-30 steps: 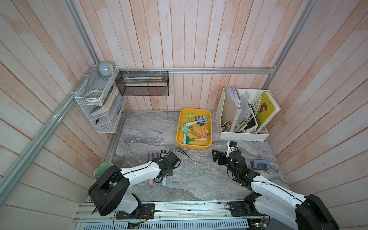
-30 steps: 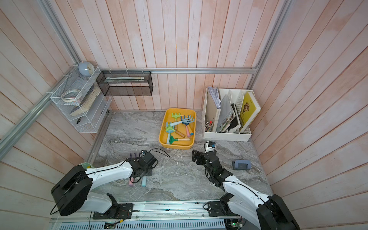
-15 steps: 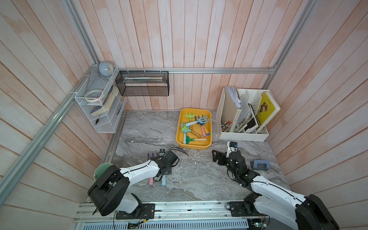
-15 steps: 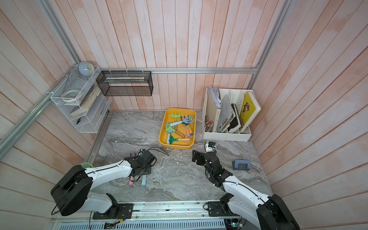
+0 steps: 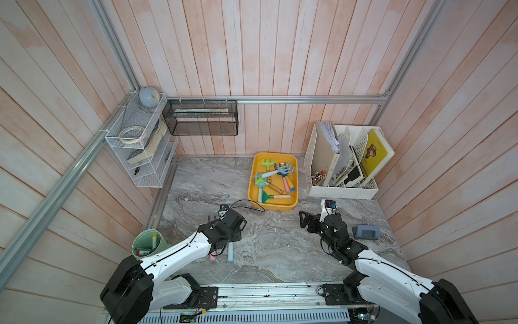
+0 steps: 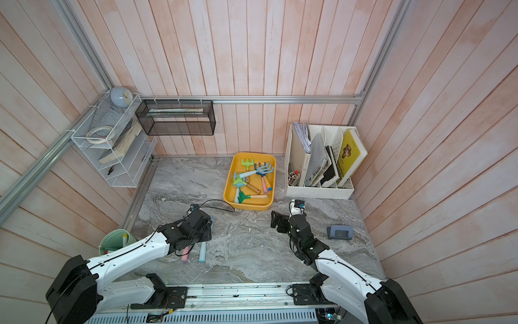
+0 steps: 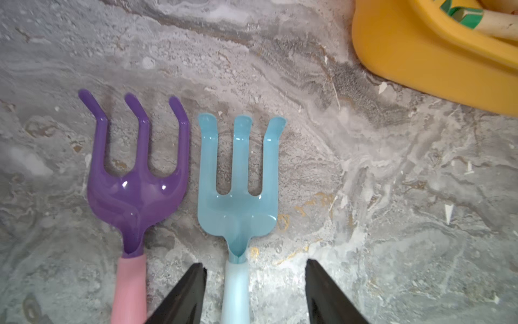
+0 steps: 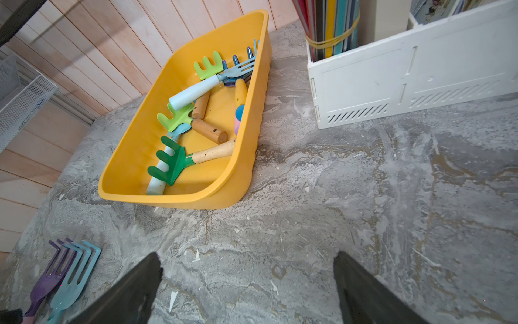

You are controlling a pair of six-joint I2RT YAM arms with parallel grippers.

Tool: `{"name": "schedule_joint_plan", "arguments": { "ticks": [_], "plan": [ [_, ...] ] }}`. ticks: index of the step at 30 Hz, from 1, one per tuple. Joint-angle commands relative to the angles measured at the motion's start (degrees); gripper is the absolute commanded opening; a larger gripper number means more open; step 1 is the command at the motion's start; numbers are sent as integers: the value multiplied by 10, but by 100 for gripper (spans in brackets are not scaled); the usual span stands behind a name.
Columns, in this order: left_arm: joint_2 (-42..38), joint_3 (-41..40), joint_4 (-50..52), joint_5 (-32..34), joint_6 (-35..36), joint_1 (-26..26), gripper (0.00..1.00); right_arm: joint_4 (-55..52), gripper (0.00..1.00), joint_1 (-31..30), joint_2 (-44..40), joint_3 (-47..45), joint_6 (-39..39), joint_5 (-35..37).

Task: Take the hand rake out of the storage box
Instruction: Place the rake at the center of the board.

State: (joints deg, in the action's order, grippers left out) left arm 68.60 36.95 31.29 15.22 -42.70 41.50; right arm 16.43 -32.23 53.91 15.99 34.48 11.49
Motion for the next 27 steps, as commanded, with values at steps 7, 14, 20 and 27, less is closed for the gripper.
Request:
{"name": "schedule_joint_plan", "arguments": {
  "ticks": [7, 14, 20, 27],
  "plan": [
    [79, -20, -5, 0, -37, 32, 50, -1, 98, -3, 7, -4, 7, -7],
    [121, -16, -13, 10, -43, 32, 35, -1, 98, -4, 3, -8, 6, -5],
    [115, -19, -1, 32, -50, 26, 31, 1, 98, -3, 7, -8, 6, -4],
    [115, -24, -11, 34, -35, 14, 28, 3, 98, -3, 11, -7, 5, -4]
  ]
}}
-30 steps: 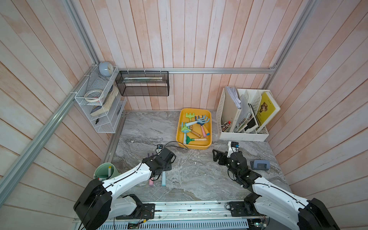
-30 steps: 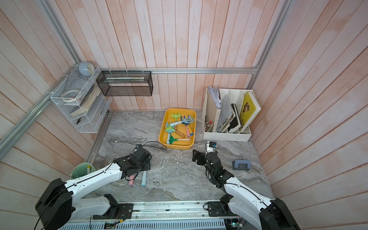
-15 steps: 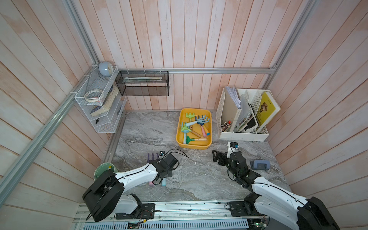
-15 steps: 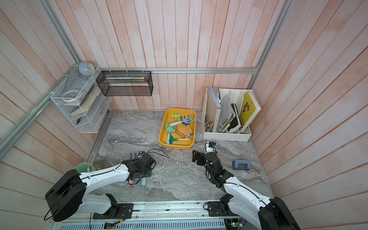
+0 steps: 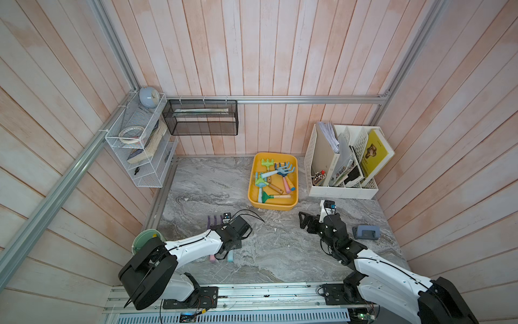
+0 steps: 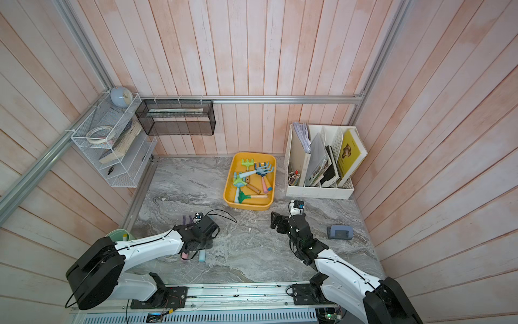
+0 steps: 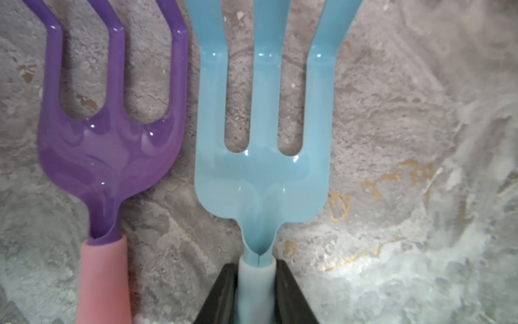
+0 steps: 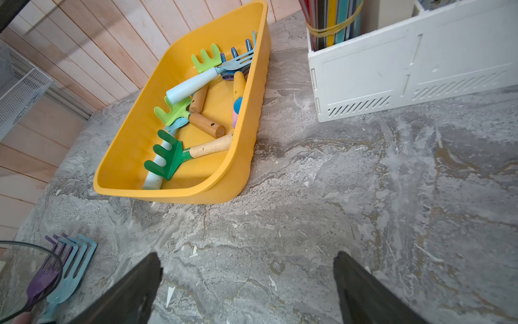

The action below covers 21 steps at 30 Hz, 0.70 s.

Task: Take the hand rake out of the storage box
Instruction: Place the rake at the center of the board, then pick up the rake from the storage box.

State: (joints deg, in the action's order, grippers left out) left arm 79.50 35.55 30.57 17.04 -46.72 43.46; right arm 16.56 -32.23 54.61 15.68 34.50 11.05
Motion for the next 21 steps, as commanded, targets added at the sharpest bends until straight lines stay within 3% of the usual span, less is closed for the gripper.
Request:
{"name": "schedule_joint_plan", "arguments": {
  "ticks": [1, 6, 13, 17, 20, 21],
  "plan": [
    [7, -9, -4, 16, 6, -7, 28, 2, 98, -3, 5, -5, 6, 2],
    [6, -6, -6, 16, 12, -12, 27, 7, 98, -3, 10, -4, 6, 0],
    [-12, 11, 6, 14, 23, -11, 46, 5, 98, -4, 24, 15, -4, -6],
    [-54, 37, 37, 22, 34, -10, 72, -14, 97, -4, 48, 65, -24, -22],
    [-102, 60, 63, 32, 47, -10, 84, -46, 92, -6, 89, 125, -52, -23],
    [-119, 67, 67, 33, 52, -11, 96, -55, 91, -7, 106, 146, -62, -24]
  ]
}}
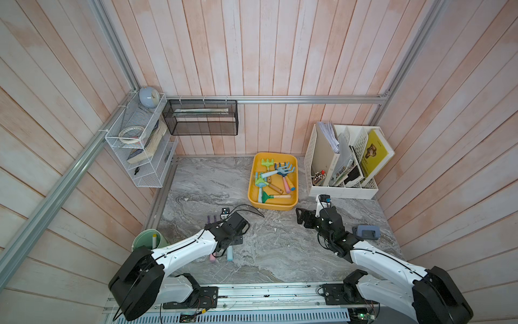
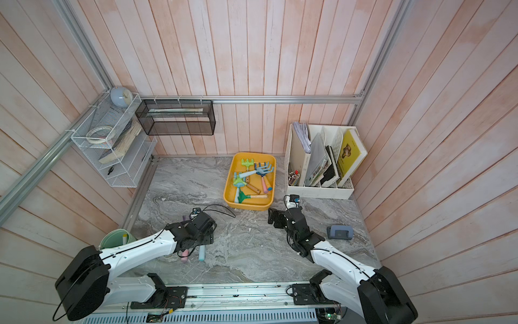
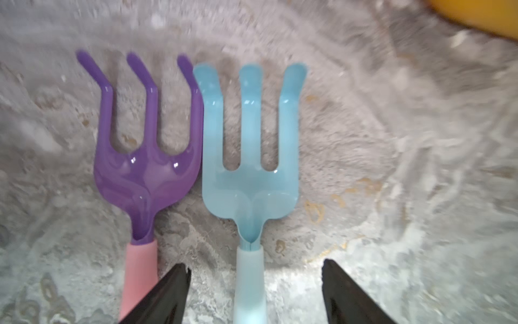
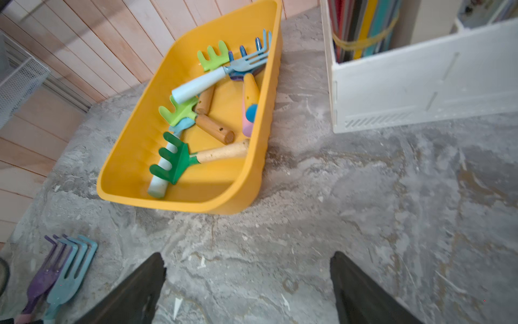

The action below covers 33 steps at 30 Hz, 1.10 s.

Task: Take the hand rake out of the storage box
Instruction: Pick up the rake from the storage box.

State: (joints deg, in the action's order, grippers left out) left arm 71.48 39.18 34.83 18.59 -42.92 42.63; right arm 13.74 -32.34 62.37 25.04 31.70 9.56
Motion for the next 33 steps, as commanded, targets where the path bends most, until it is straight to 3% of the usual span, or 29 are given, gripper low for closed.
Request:
{"name": "schedule_joint_plan", "arguments": {
  "ticks": [1, 5, 8, 10, 20, 24, 33],
  "plan": [
    [-60, 35, 25, 17, 23, -3, 100, -36, 89, -7, 50, 76, -45, -10],
    [-148, 28, -1, 18, 70, -16, 100, -83, 77, -6, 162, 191, -97, -20],
    [-214, -27, -49, 38, 100, -41, 100, -110, 71, -3, 245, 276, -133, -10],
    [-241, -56, -79, 10, 109, -56, 100, -129, 65, 4, 295, 331, -150, -3],
    [-209, -59, -72, -7, 100, -57, 100, -262, 59, 50, 533, 601, -198, -36],
    [-215, -61, -72, -3, 100, -55, 100, -300, 61, 51, 576, 650, -194, -9],
    [-207, -64, -76, -4, 100, -55, 100, -313, 61, 56, 614, 669, -190, -24]
  ]
}}
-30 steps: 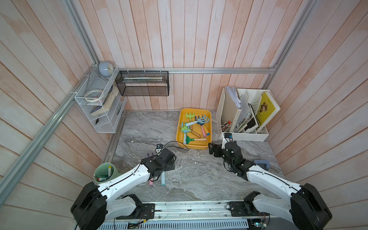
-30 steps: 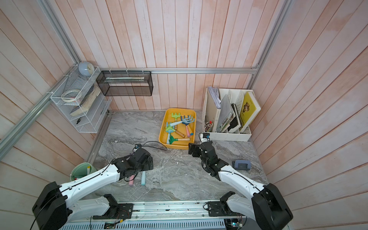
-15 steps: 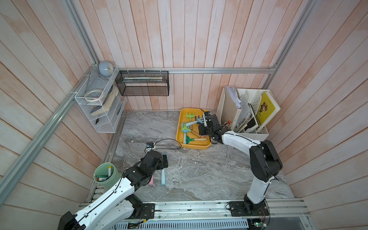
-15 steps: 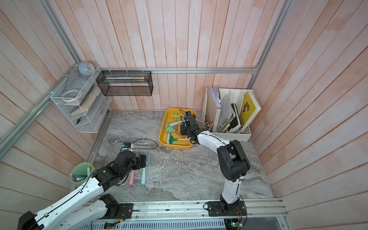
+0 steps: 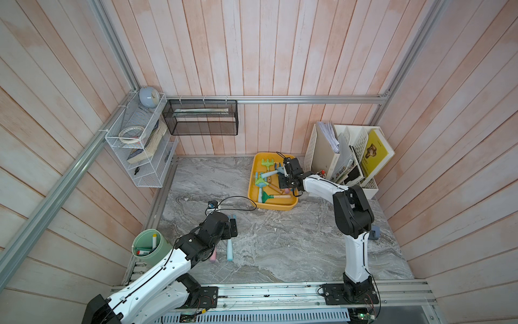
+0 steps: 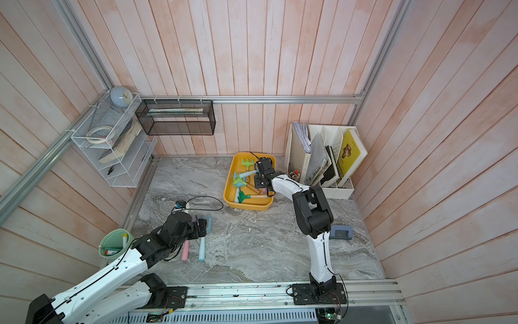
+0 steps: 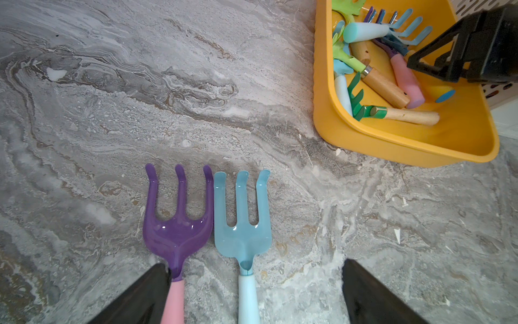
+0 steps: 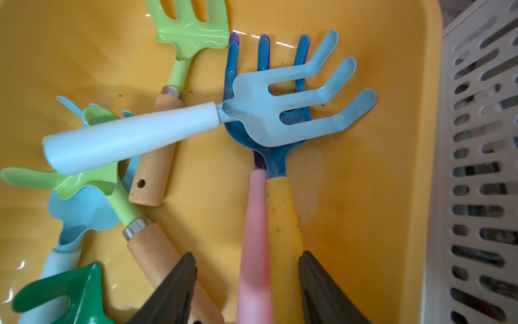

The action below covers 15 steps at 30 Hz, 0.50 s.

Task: Take the hand rake out of the storage box
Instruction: Pick up the rake from the storage box.

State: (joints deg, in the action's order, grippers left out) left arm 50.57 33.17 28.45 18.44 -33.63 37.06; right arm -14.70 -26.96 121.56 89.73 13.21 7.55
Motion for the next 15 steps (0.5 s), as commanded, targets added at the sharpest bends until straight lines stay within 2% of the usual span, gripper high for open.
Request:
{"name": "schedule_joint_plan", "arguments": {
  "ticks": [1, 4, 7, 11, 15],
  "plan": [
    [3, -4, -12, -2, 7, 1, 100, -37, 61, 2, 29, 31, -6, -6],
    [7, -3, -13, -3, 7, 1, 100, -48, 58, 2, 42, 44, -3, -20],
    [9, -3, -13, -5, 7, 1, 100, -43, 62, 2, 46, 45, 5, -13],
    [9, -5, -16, -8, 8, 1, 100, -29, 61, -2, 33, 58, 21, -21],
    [10, -5, -16, -7, 8, 1, 100, 45, 69, -12, -1, 42, 97, -34]
  ]
}}
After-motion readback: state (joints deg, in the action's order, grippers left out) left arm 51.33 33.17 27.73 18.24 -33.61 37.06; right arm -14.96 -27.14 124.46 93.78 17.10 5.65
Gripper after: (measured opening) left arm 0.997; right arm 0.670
